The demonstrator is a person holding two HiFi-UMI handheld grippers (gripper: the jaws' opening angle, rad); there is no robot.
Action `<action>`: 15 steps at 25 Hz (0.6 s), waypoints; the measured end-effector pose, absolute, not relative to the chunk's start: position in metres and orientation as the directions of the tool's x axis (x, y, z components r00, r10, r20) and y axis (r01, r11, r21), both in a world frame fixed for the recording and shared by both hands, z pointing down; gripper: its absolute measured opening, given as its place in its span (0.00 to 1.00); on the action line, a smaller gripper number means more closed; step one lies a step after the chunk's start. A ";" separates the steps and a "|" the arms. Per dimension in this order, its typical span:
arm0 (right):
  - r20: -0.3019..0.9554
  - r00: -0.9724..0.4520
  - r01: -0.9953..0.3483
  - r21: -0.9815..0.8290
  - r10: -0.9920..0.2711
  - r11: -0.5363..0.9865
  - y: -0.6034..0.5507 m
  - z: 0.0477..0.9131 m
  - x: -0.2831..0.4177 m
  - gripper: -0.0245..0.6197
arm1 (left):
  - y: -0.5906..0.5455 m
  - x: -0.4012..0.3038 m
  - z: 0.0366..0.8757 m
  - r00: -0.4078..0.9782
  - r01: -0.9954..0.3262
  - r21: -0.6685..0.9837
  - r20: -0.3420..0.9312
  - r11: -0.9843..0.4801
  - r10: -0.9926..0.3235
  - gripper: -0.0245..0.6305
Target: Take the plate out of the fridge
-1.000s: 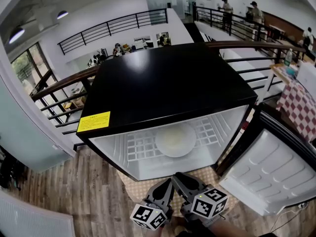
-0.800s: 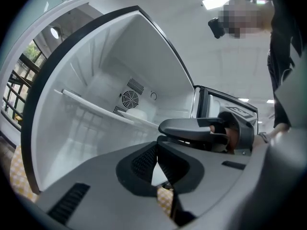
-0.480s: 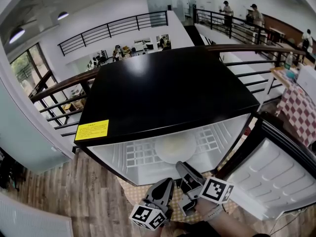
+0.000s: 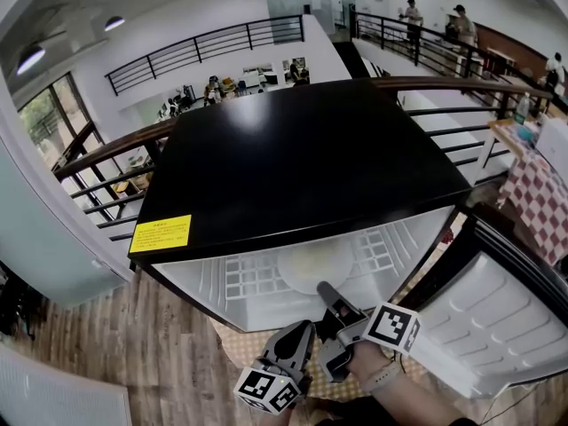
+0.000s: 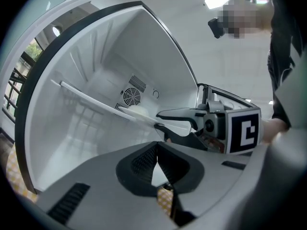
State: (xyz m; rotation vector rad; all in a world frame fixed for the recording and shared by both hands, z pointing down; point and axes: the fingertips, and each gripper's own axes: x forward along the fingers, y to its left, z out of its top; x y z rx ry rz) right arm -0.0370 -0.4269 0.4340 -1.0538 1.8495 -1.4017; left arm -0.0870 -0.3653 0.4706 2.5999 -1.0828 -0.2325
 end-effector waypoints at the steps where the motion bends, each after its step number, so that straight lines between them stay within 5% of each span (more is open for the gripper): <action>1: 0.019 -0.512 -0.240 -0.963 -0.859 0.121 -0.427 0.436 -0.036 0.17 | -0.365 -0.087 0.471 0.701 -0.663 0.344 -0.027 -0.665 -0.713 0.05; 15: 0.006 -0.489 -0.160 -0.984 -0.872 0.082 -0.406 0.436 -0.037 0.12 | -0.364 -0.098 0.471 0.685 -0.683 0.327 -0.021 -0.653 -0.728 0.05</action>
